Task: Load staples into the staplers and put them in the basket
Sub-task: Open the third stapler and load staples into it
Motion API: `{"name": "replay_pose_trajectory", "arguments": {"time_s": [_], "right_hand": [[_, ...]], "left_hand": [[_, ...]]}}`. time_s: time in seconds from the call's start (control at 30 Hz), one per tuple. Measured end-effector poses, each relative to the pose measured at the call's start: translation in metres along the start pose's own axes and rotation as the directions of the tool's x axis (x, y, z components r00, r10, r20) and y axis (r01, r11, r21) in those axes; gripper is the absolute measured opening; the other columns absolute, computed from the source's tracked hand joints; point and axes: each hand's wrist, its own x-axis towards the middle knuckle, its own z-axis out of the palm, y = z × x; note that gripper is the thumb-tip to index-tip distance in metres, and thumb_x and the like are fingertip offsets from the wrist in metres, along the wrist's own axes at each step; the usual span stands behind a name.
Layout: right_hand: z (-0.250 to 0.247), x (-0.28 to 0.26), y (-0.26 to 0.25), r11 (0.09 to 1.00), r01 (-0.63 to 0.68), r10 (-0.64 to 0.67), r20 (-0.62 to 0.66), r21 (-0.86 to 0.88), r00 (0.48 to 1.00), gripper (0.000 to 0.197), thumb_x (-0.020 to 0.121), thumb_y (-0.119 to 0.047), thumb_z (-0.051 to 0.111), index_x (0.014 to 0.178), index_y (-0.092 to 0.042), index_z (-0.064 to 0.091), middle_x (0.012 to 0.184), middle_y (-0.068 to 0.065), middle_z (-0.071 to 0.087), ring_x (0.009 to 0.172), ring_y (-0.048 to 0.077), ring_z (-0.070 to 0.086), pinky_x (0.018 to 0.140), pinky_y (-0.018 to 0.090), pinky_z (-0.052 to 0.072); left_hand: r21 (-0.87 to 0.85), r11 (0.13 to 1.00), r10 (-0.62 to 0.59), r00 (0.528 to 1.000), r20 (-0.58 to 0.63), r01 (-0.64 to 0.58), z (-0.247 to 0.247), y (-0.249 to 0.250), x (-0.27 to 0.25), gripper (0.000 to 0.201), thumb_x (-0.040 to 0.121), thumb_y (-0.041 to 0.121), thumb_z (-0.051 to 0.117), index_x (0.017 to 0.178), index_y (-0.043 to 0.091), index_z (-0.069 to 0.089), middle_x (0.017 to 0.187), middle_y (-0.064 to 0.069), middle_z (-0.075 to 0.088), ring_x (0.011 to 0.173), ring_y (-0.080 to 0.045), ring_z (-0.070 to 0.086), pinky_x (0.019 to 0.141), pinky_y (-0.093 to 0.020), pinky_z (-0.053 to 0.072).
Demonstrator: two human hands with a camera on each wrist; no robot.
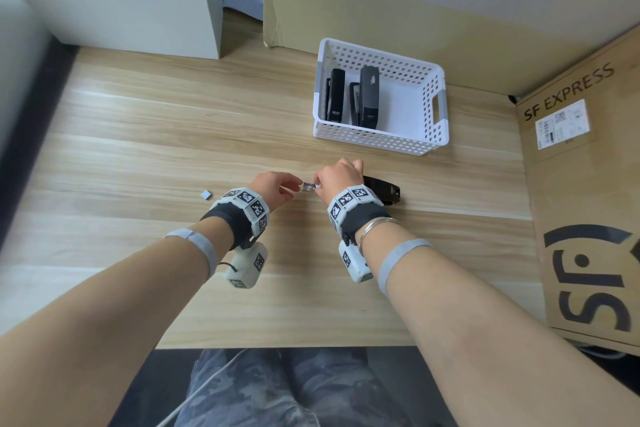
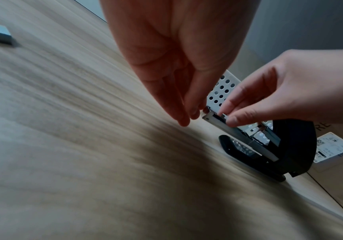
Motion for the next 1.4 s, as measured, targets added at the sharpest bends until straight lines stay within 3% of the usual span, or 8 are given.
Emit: {"name": "replay_pose_trajectory", "arguments": {"time_s": [0.13,0.2,0.33,0.47,0.77,1.0,1.23,1.4], "right_hand": [[0.001,0.001,0.000,1.000,0.002,-0.001,-0.023,0.011,1.000,0.017,0.092,-0.032,0.057,0.099,-0.026,0.072,0.092,0.000,0.065,0.110,0.021,0.045,0.096,0.036,0.027],[0.002,0.000,0.000,1.000,-0.005,0.006,-0.018,0.022,1.000,0.018,0.091,-0.034,0.058,0.100,-0.027,0.072,0.102,0.003,0.060,0.109,0.023,0.042,0.097,0.035,0.027],[-0.002,-0.002,0.000,0.999,-0.018,0.017,0.018,0.034,1.000,0.019,0.091,-0.035,0.059,0.101,-0.026,0.072,0.110,0.003,0.056,0.109,0.024,0.038,0.100,0.034,0.026],[-0.005,-0.001,0.000,0.999,-0.037,0.036,0.035,0.033,0.999,0.022,0.096,-0.023,0.051,0.103,-0.024,0.072,0.097,0.001,0.057,0.097,0.020,0.034,0.100,0.036,0.027],[-0.005,0.007,-0.003,0.996,-0.084,0.087,0.105,-0.029,0.991,0.024,0.089,-0.013,0.052,0.104,-0.023,0.068,0.104,-0.003,0.070,0.118,0.021,0.042,0.096,0.037,0.029],[-0.007,0.003,-0.010,0.991,-0.130,0.130,0.023,0.004,0.991,0.030,0.084,-0.004,0.048,0.097,-0.021,0.069,0.097,-0.004,0.068,0.115,0.020,0.042,0.093,0.040,0.028],[-0.002,0.002,-0.012,0.996,-0.089,0.090,-0.024,0.031,0.996,0.032,0.090,-0.006,0.043,0.097,-0.022,0.069,0.099,-0.004,0.068,0.113,0.021,0.044,0.091,0.039,0.029],[0.004,0.000,-0.010,0.996,-0.056,0.059,-0.047,0.064,0.997,0.029,0.093,-0.012,0.043,0.098,-0.022,0.070,0.099,-0.004,0.070,0.112,0.021,0.044,0.090,0.039,0.029]], "left_hand": [[-0.030,1.000,0.006,1.000,-0.015,-0.006,0.002,-0.001,0.004,0.036,0.084,-0.009,0.048,0.116,0.004,0.060,0.113,-0.016,0.068,0.068,0.001,0.061,0.077,-0.008,0.047],[-0.035,0.999,0.002,1.000,-0.012,-0.003,0.003,-0.002,0.005,0.036,0.085,-0.009,0.049,0.116,0.004,0.060,0.113,-0.016,0.068,0.066,0.000,0.061,0.066,0.001,0.045],[-0.017,1.000,-0.012,1.000,-0.002,0.012,0.002,0.000,0.004,0.035,0.085,-0.007,0.048,0.115,0.006,0.061,0.113,-0.014,0.069,0.078,-0.013,0.059,0.084,-0.019,0.045],[0.034,0.999,-0.003,1.000,0.009,0.003,-0.003,-0.002,0.003,0.035,0.085,-0.005,0.049,0.114,0.010,0.062,0.113,-0.011,0.069,0.084,-0.014,0.059,0.085,-0.023,0.046],[0.269,0.961,-0.035,0.993,-0.117,0.065,-0.049,-0.022,-0.004,0.037,0.080,-0.004,0.052,0.109,0.015,0.063,0.113,-0.009,0.063,0.088,-0.019,0.053,0.079,-0.028,0.044],[0.441,0.855,-0.240,0.962,-0.128,0.272,-0.070,-0.045,-0.024,0.049,0.079,-0.007,0.042,0.112,0.026,0.054,0.121,-0.007,0.046,0.115,-0.032,0.040,0.097,-0.042,0.043],[0.430,0.858,-0.252,0.960,-0.125,0.281,-0.072,-0.059,-0.027,0.037,0.077,-0.009,0.049,0.109,0.008,0.059,0.114,-0.019,0.055,0.101,-0.037,0.057,0.087,-0.037,0.048],[0.375,0.906,-0.166,0.980,-0.111,0.196,-0.056,-0.040,-0.020,0.028,0.080,-0.003,0.054,0.106,0.006,0.061,0.106,-0.013,0.069,0.098,-0.031,0.063,0.083,-0.032,0.049]]}}
